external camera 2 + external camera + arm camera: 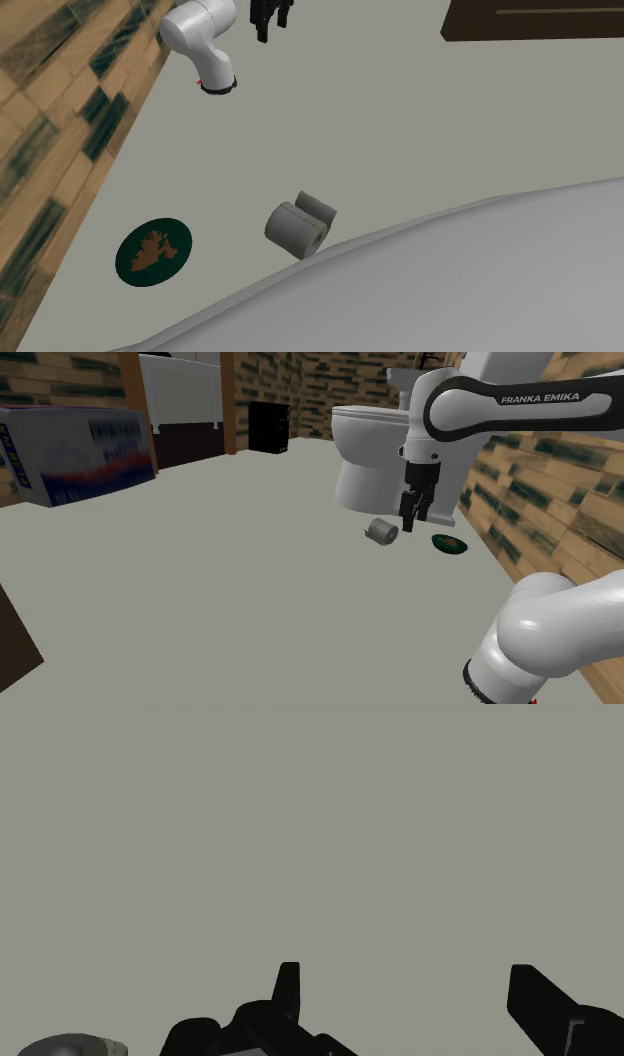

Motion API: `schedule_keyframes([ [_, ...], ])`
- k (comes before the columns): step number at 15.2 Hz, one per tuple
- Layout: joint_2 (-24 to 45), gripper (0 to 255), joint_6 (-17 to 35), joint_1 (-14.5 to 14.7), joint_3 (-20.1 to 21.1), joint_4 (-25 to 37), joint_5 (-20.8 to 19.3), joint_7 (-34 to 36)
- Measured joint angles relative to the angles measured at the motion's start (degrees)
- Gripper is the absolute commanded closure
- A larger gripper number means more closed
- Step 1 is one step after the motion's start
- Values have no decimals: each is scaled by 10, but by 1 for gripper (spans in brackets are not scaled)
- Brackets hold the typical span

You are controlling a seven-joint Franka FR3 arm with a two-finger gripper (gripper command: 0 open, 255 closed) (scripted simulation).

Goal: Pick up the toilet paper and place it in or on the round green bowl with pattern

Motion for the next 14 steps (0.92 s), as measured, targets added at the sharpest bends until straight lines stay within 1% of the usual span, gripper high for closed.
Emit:
schedule_keyframes([
  [2, 7, 0, 9, -1, 2, -2, -5, 3],
  [5, 50, 0, 61, -9, 13, -10, -33, 23],
  [7, 86, 0, 104, -16, 20, -16, -56, 41],
  [10, 136, 0, 156, -29, 30, -18, -96, 69],
  [14, 224, 0, 214, -50, 43, 9, -157, 117],
])
